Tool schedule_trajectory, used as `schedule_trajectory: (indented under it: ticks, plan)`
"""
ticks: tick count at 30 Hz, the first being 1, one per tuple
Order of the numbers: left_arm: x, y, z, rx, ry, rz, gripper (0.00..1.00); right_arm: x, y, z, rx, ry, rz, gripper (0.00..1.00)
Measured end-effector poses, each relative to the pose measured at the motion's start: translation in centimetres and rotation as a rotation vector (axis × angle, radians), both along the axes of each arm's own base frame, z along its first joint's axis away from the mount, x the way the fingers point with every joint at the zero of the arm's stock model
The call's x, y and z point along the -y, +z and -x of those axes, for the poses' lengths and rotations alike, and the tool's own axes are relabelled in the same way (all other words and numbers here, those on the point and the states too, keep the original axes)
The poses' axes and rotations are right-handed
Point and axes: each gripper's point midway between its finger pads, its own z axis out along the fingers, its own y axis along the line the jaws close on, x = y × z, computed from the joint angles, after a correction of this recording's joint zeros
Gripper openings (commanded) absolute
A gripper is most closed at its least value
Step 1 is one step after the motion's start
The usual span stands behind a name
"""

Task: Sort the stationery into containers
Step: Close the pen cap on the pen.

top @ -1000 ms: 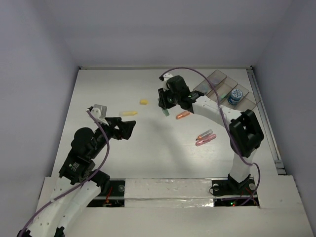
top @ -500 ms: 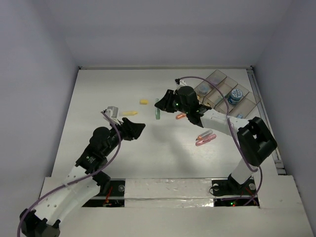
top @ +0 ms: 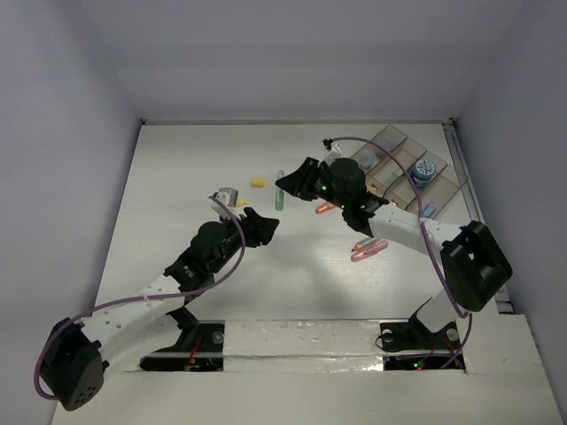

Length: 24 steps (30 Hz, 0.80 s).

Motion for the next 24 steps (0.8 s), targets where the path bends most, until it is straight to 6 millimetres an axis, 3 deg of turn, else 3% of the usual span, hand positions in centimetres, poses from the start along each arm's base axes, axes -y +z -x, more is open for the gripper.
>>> schedule_trajectory:
  ticks: [20,24]
  plan:
    - [0.9,-1.7,-2.1,0.031,0.037,-0.063,0.39,-1.3,-0.3,1.6,-0.007,0.039,-0.024,0.05]
    - [1.2,-1.6,-2.1,0.040,0.028,-0.059,0.29,-1.3,-0.7,1.8,-0.014,0.041,-0.020,0.05]
